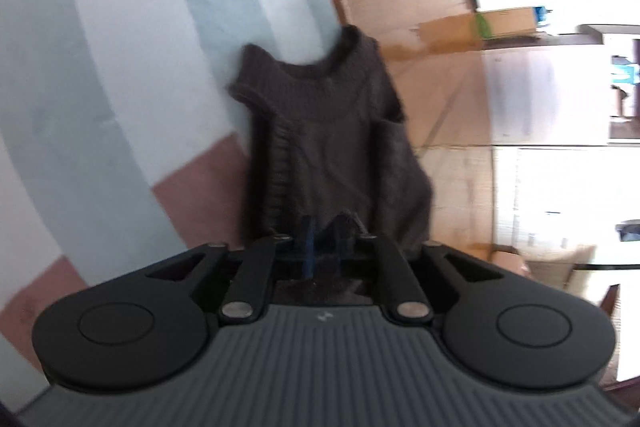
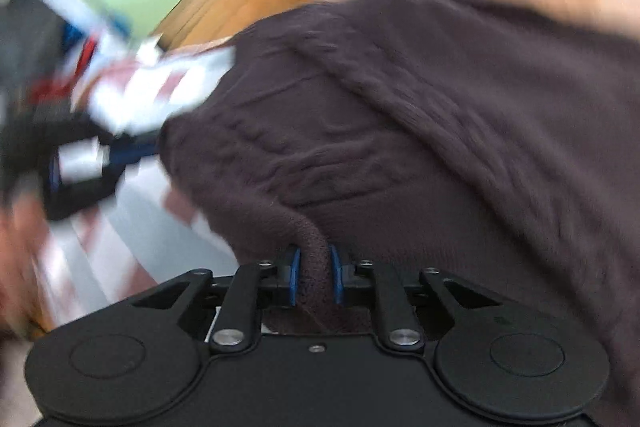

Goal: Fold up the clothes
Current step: 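Fold the sweater side over the body with the right gripper while the left gripper grasps the hem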

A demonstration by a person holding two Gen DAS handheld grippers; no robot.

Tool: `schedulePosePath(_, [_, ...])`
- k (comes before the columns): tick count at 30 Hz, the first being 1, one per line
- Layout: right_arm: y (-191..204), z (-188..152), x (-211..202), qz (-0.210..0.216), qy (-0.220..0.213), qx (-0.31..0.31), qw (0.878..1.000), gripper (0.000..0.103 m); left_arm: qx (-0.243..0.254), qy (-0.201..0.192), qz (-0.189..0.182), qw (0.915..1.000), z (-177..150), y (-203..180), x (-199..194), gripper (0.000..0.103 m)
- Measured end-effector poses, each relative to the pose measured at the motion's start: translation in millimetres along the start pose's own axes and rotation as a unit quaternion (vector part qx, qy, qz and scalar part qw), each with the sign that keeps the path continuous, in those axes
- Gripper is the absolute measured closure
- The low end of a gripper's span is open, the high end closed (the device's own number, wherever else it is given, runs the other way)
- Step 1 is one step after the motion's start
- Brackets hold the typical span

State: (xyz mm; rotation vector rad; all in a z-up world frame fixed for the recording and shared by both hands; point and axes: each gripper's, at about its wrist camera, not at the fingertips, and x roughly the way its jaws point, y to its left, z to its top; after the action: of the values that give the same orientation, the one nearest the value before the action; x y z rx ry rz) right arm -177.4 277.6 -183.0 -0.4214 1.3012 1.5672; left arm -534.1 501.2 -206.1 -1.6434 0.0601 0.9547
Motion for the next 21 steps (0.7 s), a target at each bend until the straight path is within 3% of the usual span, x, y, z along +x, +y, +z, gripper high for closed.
schedulePosePath(1, [-9,3,1,0.015,0.005,0.033,0.999,0.086,0.007,0.004,-0.001,1.0,0,-1,2,0.067])
schedulePosePath(2, [-14,4,2,0.023,0.009,0.047,0.999,0.086,0.013,0.008,-0.002,0.9999,0,-3,5,0.064])
schedulePosePath(5, [-20,3,2,0.032,0.015,0.068,0.997,0.086,0.042,0.002,0.017,0.999,-4,-15,2,0.064])
schedulePosePath(7, [-20,2,2,0.032,0.016,0.072,0.997,0.086,0.085,-0.008,0.035,0.9957,-5,-27,2,0.064])
schedulePosePath(10, [-20,3,3,0.032,0.017,0.067,0.997,0.086,0.152,-0.017,0.087,0.9844,-8,-43,7,0.064])
schedulePosePath(13, [-16,3,4,0.031,0.018,0.051,0.998,0.086,0.202,0.003,0.146,0.9684,-15,-49,29,0.064])
schedulePosePath(15, [-10,3,4,0.025,0.016,0.025,0.999,0.086,0.209,0.013,0.159,0.9649,-14,-48,40,0.075])
schedulePosePath(16, [-6,3,5,0.02,0.014,0.009,1.0,0.086,0.207,0.009,0.157,0.9655,-13,-47,43,0.102])
schedulePosePath(18, [3,1,6,0.008,0.011,-0.029,0.999,0.086,0.217,-0.024,0.168,0.9612,-13,-55,37,0.101])
schedulePosePath(21, [17,-2,6,-0.012,0.012,-0.089,0.996,0.086,0.197,-0.115,0.17,0.9588,-15,-60,0,0.103])
